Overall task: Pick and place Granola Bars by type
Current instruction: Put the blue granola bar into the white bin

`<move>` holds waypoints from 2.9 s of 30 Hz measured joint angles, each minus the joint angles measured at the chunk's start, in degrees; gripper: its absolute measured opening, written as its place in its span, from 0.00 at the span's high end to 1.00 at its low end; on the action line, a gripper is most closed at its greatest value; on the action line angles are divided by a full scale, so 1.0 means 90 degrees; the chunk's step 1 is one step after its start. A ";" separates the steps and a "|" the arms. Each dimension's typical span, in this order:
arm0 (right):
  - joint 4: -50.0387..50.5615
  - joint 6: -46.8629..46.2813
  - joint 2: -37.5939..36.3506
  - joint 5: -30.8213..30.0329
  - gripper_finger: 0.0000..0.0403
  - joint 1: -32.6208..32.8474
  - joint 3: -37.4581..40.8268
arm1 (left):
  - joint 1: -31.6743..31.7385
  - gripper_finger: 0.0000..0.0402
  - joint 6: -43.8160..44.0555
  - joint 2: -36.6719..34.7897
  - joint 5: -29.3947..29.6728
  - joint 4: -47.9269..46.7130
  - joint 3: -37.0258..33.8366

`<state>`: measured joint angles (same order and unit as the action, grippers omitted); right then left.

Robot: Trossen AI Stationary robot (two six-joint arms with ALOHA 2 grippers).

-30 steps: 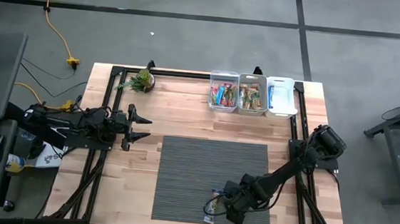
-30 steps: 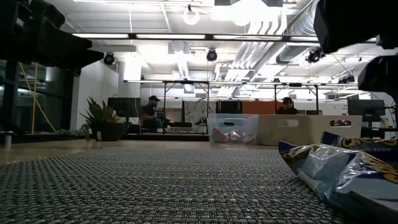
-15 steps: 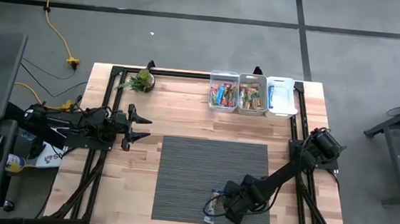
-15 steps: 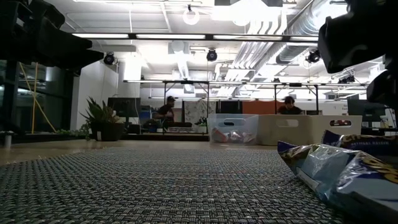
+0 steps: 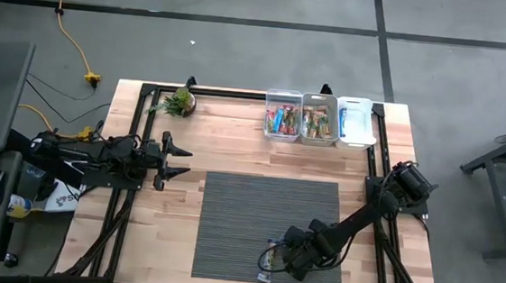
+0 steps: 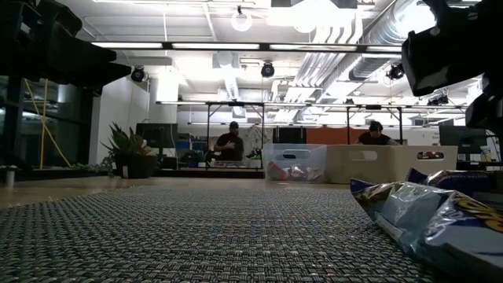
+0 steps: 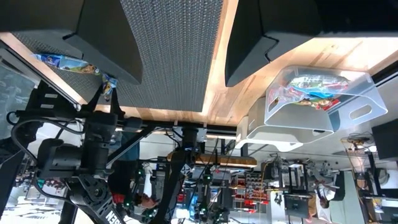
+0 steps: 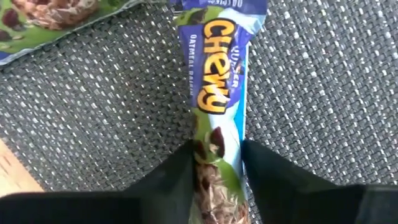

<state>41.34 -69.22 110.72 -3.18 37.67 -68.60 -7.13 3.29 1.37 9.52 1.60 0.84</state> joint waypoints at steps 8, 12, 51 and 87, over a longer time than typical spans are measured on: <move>0.0107 -0.0134 0.0021 -0.0015 0.81 -0.0002 -0.0148 | 0.0001 0.43 -0.0001 -0.0001 0.0000 0.0000 0.0001; 0.0359 0.0020 0.0066 -0.0158 0.86 -0.0019 -0.0471 | 0.0000 0.43 0.0000 -0.0002 0.0002 0.0000 0.0000; -0.0395 0.4977 0.0010 -0.3904 0.91 -0.0159 -0.5721 | 0.0002 0.43 0.0000 0.0000 0.0000 0.0000 0.0000; 0.2687 0.3639 -0.3967 -0.7449 0.93 -0.2954 -0.4031 | 0.0001 0.43 -0.0002 0.0000 0.0000 0.0000 0.0002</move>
<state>65.52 -36.47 75.02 -70.22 11.09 -104.88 -7.12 3.27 1.36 9.52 1.60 0.86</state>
